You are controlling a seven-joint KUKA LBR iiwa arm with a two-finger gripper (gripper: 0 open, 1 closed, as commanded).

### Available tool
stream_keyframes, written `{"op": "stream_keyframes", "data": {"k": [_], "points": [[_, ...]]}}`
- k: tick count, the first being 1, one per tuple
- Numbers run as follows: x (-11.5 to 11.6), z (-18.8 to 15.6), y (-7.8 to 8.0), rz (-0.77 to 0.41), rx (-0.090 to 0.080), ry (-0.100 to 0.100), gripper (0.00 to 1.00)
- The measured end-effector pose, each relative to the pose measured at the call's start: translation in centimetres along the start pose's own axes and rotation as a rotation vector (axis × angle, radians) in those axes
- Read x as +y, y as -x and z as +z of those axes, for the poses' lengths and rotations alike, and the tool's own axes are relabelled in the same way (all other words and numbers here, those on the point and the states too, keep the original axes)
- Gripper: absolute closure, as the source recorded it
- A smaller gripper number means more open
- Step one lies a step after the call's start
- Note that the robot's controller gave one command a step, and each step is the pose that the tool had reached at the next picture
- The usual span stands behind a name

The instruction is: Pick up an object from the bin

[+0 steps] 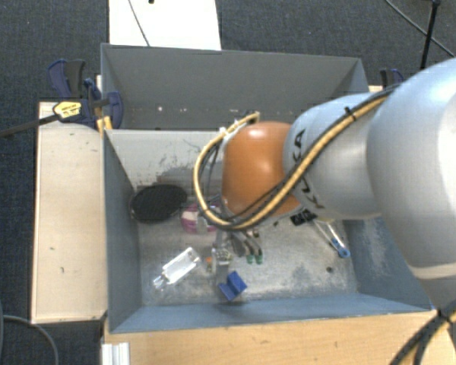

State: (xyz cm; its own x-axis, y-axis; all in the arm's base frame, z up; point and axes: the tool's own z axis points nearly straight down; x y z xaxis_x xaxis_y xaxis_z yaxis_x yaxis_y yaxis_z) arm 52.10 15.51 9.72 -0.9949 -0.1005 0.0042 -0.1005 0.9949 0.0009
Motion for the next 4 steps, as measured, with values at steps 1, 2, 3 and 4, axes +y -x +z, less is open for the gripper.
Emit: {"op": "stream_keyframes", "data": {"k": [1, 2, 3, 4], "points": [[1.4, 2.7, 1.3, -0.519, -0.009, -0.001, 0.00], [6.2, 2.7, -3.1, -0.836, -0.006, 0.000, 0.00], [6.0, 2.7, -3.0, -0.825, -0.004, -0.001, 1.00], [5.5, -3.4, -2.9, -0.838, -0.012, -0.003, 1.00]]}}
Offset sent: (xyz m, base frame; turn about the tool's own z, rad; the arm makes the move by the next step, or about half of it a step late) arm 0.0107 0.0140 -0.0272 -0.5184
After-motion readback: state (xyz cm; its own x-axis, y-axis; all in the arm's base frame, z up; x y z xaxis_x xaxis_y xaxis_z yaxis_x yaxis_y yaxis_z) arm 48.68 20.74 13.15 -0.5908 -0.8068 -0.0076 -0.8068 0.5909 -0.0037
